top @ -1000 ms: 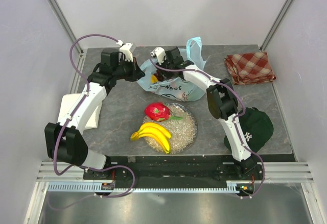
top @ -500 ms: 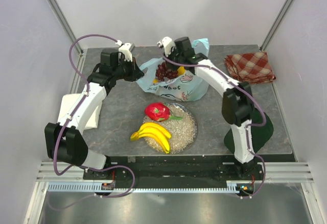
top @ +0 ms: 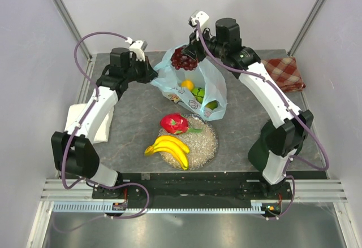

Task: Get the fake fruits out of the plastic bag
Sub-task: Take out the fake fruit from the plastic bag.

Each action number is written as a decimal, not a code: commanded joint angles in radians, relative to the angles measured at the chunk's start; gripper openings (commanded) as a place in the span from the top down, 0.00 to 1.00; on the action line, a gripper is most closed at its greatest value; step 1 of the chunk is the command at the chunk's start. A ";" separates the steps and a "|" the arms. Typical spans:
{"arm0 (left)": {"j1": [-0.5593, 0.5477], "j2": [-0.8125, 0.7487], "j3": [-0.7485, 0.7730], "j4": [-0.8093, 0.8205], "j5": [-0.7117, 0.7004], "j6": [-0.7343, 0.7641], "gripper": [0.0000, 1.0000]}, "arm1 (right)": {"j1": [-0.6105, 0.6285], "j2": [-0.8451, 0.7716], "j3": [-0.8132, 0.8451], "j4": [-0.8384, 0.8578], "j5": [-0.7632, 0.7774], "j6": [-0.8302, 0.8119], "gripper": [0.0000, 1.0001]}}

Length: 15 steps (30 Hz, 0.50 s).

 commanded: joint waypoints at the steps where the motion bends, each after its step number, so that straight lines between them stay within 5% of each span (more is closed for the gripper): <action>1: 0.017 0.014 0.058 0.059 -0.019 -0.037 0.98 | -0.003 -0.120 0.051 -0.040 -0.087 0.027 0.95; 6: 0.041 -0.013 0.119 0.103 0.015 -0.103 0.98 | -0.002 -0.183 -0.053 -0.257 -0.055 -0.074 0.97; 15: 0.040 0.014 0.214 0.177 0.143 -0.155 0.98 | 0.052 -0.304 -0.209 -0.336 -0.143 -0.083 0.98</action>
